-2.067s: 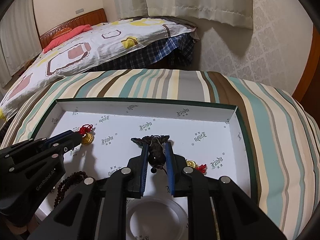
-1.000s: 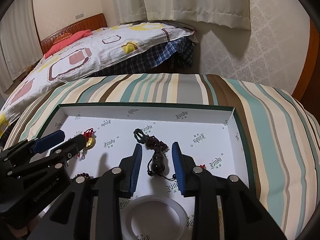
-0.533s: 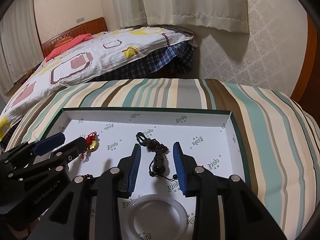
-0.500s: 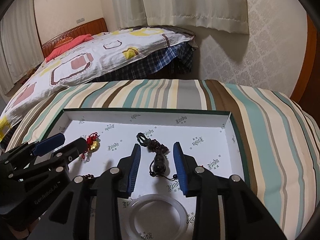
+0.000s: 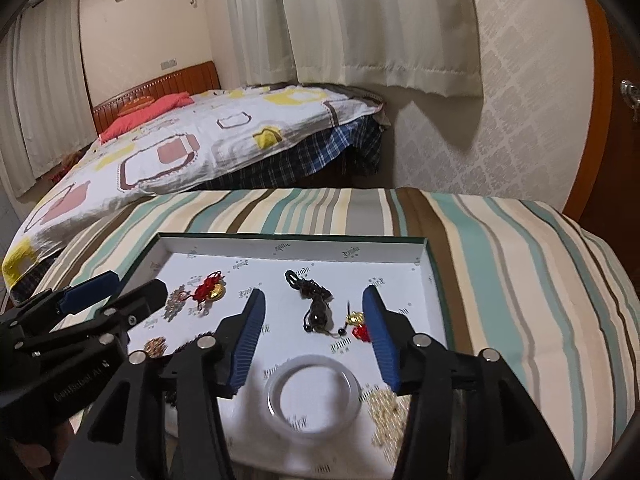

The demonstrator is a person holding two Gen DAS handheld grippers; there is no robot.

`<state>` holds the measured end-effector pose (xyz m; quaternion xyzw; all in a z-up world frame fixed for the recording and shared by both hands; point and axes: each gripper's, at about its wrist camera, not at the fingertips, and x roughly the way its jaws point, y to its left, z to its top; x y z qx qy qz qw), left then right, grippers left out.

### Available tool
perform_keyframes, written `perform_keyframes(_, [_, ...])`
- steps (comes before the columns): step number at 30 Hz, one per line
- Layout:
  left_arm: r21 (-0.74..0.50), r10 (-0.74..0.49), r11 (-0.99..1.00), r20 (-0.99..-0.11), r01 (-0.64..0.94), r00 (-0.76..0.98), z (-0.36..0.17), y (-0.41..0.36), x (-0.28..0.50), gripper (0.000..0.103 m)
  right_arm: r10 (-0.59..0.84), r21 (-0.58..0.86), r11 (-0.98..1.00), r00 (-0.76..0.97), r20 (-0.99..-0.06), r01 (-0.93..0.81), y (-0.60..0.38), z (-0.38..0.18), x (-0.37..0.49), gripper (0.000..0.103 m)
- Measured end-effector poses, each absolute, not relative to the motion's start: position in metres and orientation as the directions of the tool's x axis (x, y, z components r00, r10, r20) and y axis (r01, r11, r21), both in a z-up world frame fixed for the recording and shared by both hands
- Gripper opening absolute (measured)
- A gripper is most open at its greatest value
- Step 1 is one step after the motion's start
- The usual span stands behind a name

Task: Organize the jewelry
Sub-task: 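Lift both open tools out of the box toward the remaining jewelry, then grip the gold pearl flower brooch with the right tool while the left tool reaches the pearl ring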

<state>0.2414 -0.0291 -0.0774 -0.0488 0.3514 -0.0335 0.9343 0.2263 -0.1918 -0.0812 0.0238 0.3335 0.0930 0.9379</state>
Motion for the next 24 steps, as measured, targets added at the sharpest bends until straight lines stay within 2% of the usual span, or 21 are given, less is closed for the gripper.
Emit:
perform_keyframes(8, [-0.134,-0.091,0.991,-0.604,0.012,0.792,-0.066,-0.025,0.186,0.069,0.150,0.081,0.989,0.783,-0.604,-0.127,-0.215,-0.078,0.180,0.057])
perform_keyframes(18, [-0.130,-0.066,0.991,-0.611,-0.018,0.789,-0.084,-0.020,0.137,0.076,0.098,0.083,0.995,0.768,-0.633,-0.058,-0.244,-0.106,0.137,0.057])
perform_keyframes(24, [-0.119,-0.053,0.993,-0.633,-0.029,0.772,-0.102,-0.019,0.120,0.079,0.076,0.095,0.995,0.738,-0.671,-0.016,-0.257,-0.131,0.125,0.062])
